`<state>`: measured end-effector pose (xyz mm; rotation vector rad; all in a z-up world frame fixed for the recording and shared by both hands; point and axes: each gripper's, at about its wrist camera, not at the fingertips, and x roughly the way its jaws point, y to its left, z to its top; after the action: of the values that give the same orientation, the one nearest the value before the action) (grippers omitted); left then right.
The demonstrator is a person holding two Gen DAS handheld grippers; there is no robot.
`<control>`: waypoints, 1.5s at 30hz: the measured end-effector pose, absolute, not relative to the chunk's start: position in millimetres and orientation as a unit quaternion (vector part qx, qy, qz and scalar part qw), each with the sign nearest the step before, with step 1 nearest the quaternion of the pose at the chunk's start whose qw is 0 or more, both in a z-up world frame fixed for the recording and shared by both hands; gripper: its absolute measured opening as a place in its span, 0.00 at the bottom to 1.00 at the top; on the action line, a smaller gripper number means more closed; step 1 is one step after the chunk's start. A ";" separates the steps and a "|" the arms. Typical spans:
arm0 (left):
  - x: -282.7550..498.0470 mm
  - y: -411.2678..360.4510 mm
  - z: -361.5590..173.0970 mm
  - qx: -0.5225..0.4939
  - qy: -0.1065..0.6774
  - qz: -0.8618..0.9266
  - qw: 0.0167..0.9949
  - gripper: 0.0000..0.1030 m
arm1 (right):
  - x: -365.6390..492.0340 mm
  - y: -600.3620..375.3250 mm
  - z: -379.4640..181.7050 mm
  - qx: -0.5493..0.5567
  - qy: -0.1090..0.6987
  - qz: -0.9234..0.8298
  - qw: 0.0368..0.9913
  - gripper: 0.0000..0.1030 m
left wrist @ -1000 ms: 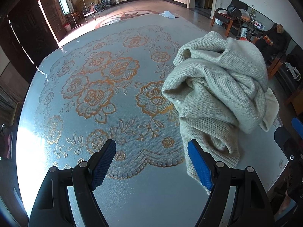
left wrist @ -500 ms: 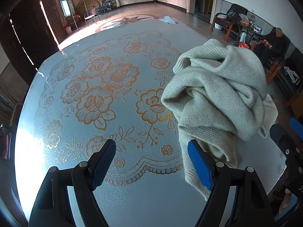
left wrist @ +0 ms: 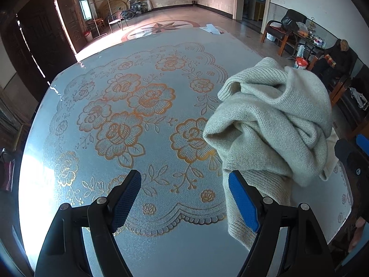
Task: Fold clothes
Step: 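Grasp the cream sweater with the right gripper and lift it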
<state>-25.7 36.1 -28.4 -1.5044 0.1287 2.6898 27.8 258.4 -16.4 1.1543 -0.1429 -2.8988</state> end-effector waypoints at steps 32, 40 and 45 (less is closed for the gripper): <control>-23.9 -11.4 -63.2 -0.534 -0.001 0.845 -0.005 0.77 | -56.0 243.8 -52.3 0.480 -0.005 -0.876 0.052 0.93; -21.2 -8.9 -64.9 -0.540 -0.001 0.842 0.003 0.77 | -70.3 244.0 -79.1 0.522 -0.016 -0.850 0.061 0.96; -17.1 -15.4 -63.5 -0.540 -0.007 0.842 -0.003 0.77 | -70.4 245.0 -77.7 0.508 -0.020 -0.860 0.044 0.54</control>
<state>-17.1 -15.4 -63.5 -1.6995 -0.0220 2.6486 -70.4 245.0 -77.8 1.5515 -0.0625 -2.6282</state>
